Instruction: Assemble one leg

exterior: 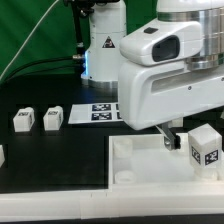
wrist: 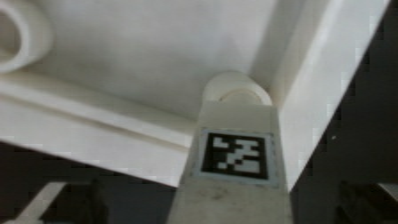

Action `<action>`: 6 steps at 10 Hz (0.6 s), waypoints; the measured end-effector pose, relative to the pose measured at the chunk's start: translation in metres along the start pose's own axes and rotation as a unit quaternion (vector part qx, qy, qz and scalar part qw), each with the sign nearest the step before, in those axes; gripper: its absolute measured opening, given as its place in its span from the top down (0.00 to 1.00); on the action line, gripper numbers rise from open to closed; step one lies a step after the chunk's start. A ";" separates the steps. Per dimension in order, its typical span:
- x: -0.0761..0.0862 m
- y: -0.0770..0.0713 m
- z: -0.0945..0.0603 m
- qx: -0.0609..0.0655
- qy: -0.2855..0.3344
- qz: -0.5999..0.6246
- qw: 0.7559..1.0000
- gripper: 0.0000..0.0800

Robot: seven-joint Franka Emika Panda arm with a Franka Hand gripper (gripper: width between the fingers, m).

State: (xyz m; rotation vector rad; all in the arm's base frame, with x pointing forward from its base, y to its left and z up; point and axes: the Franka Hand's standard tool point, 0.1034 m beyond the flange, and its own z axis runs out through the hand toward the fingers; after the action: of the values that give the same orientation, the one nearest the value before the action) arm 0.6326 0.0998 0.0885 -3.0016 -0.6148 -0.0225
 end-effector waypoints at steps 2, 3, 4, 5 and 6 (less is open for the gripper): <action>0.005 0.000 -0.004 0.001 0.000 0.013 1.000 0.19; 0.008 0.001 -0.004 0.000 0.002 0.012 1.000 0.19; 0.009 0.002 -0.002 0.000 0.002 0.013 1.000 0.19; 0.009 0.001 0.001 0.001 0.000 0.016 1.000 0.19; 0.010 0.001 0.001 0.001 0.000 0.019 1.000 0.19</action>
Offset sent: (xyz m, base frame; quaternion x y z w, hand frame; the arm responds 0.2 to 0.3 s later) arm 0.0147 0.0056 -0.0024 0.0132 -0.0013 0.0152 0.9998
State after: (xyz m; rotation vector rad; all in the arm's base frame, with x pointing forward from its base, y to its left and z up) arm 0.6416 0.1029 0.0879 -3.0105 -0.5585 -0.0206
